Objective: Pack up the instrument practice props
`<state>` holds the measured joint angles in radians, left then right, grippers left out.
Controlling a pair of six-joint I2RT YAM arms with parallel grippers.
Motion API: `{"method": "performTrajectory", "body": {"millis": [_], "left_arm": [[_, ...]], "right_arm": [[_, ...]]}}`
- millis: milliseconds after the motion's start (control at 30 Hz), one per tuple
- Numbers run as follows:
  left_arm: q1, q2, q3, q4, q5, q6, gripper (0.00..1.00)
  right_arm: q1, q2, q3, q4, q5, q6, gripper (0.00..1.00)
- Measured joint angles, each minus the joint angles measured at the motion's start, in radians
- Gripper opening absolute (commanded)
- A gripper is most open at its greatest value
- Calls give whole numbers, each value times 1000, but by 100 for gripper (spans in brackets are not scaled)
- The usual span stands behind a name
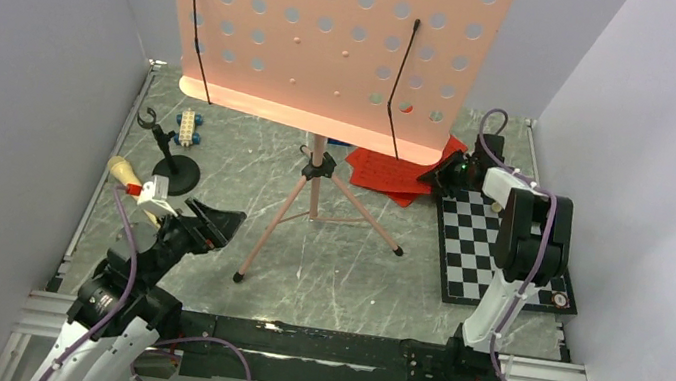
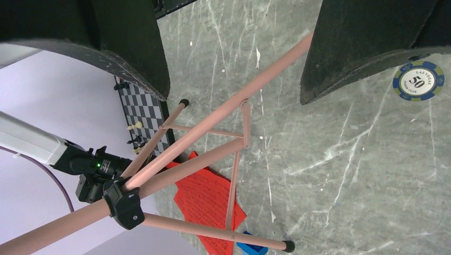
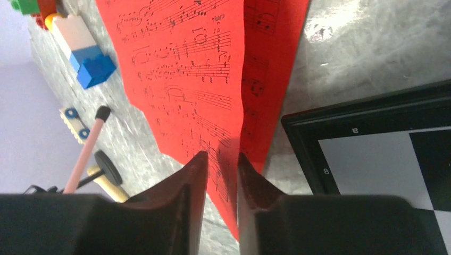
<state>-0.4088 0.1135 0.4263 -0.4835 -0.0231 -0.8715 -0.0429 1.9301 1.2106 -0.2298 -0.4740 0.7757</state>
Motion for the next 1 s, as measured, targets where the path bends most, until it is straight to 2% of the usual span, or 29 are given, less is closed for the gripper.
{"method": "performTrajectory", "body": {"millis": [100,300,533,733,867,1000], "left_arm": [[0,-3,-2,0,3,-6,98],[0,-3,-2,11,5,-2,99],[0,43,1,26,8,21,99],[0,77,11,53,8,48,99],[0,121,39,60,11,74,99],[0,149,50,82,21,101,99]], "right_arm": [[5,2,1,-1,16,-11,58],[21,-50,4,-20,79,-29,75],[72,-317,4,-36,203,-52,78],[221,-533,-35,-32,336,-112,80],[283,-641,-151,-27,401,-141,80],[382,-812,-383,47,499,-171,80]]}}
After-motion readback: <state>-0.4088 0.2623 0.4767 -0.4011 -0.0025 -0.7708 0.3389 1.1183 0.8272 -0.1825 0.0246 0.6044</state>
